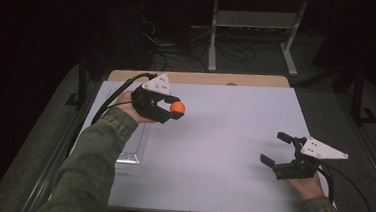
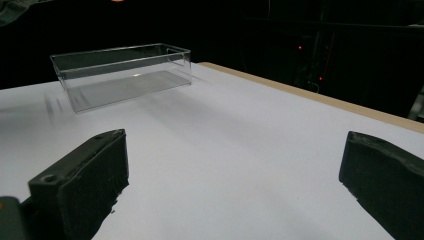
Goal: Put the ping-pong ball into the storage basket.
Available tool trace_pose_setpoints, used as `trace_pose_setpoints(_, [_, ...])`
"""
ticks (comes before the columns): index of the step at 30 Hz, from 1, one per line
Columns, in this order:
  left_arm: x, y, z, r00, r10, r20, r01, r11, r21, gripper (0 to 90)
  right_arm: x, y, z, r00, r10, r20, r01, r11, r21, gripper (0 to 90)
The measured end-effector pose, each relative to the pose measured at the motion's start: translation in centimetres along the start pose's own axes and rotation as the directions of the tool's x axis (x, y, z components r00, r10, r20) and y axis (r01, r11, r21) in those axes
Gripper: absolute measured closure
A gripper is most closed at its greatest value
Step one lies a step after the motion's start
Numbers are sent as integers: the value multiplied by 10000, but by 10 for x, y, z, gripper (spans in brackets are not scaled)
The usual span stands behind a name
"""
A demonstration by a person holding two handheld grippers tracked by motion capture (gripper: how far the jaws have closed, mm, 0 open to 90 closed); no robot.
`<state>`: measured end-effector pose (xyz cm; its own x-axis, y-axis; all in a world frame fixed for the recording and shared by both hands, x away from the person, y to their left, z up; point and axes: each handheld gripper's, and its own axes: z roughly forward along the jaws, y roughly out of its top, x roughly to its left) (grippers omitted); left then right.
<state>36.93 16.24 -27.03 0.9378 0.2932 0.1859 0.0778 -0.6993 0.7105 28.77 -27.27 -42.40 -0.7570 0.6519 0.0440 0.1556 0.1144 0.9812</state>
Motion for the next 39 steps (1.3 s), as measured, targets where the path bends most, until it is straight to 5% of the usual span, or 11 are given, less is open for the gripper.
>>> trace_pose_setpoints(39, [5,-33,-45,9996,-268,17,266,9967,769,508,1,0,1,10000,-63,-1,63,9999,87,0])
